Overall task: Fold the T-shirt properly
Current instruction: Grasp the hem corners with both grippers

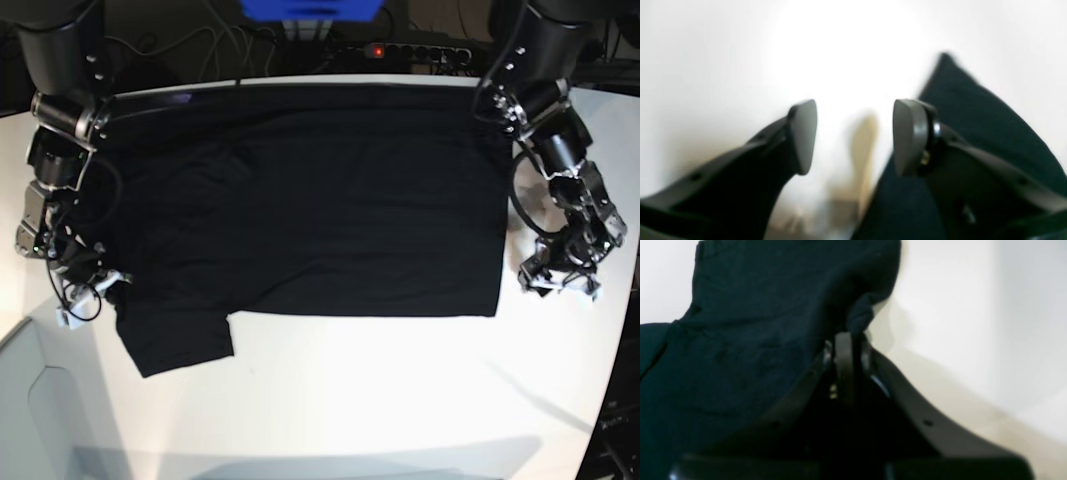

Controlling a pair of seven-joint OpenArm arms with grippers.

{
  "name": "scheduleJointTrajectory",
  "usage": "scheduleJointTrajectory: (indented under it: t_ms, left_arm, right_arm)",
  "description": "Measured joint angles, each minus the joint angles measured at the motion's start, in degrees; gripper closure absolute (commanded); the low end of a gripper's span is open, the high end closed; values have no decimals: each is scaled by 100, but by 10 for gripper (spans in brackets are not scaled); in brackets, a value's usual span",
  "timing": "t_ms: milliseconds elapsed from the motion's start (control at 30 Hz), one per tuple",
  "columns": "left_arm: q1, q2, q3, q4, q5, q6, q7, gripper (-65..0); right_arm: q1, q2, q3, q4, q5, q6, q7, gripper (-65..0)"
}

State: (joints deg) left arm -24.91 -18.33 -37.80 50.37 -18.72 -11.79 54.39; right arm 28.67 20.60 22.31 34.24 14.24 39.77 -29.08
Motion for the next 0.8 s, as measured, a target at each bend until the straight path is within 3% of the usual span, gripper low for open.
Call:
scheduleJointTrajectory:
  t_ms: [233,500,800]
  left_arm:
    - [-184,-247,33,-1176,-1368,-116,-664,-349]
    - [-195,125,24,-1209,-1517,-188,-739,-349]
    - [-166,186,608,-1185,-1611,-195,-756,-349]
  right_arm:
    - [2,-7,0,0,-2,0,2,0]
    - [2,-74,2,4,2,2,7,0]
    - [4,-142,2,9,17,0,42,0]
